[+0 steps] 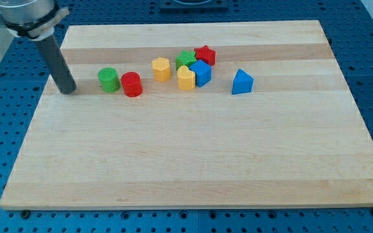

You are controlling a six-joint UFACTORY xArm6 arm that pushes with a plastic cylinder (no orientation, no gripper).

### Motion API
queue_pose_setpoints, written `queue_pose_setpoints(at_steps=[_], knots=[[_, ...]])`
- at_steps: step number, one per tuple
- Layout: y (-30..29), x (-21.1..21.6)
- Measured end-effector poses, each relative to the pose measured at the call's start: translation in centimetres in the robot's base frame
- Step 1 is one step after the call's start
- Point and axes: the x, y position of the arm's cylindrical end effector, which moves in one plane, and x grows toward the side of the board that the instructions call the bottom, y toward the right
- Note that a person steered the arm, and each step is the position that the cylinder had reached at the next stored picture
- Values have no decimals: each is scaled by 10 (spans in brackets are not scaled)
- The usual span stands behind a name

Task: Push the red circle closer to the green star

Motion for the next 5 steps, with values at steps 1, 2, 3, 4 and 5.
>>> queue_pose_setpoints(at_steps=[1,2,3,4,5], knots=[[-3,-3],[-3,-14],[-3,-28],[-3,-31],[-24,-4]])
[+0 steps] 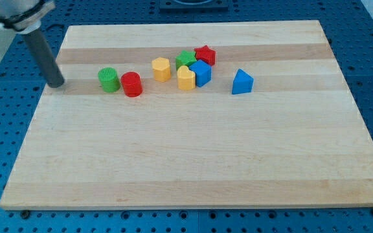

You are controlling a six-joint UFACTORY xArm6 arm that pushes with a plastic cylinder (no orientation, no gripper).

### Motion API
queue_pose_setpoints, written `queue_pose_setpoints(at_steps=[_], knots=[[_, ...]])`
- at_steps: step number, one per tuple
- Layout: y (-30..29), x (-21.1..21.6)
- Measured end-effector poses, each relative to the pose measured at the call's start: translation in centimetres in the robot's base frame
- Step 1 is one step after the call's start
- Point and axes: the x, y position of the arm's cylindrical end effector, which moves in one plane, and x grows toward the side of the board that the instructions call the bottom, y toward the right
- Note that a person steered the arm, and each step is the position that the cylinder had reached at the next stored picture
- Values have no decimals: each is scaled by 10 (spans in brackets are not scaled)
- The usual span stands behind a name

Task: Push the red circle closer to the green star

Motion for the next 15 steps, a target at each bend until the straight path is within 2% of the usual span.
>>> queue_pose_setpoints(at_steps=[1,2,5,8,11,15], knots=[[60,7],[106,49],[133,-6],[156,17],[209,17],[237,19]])
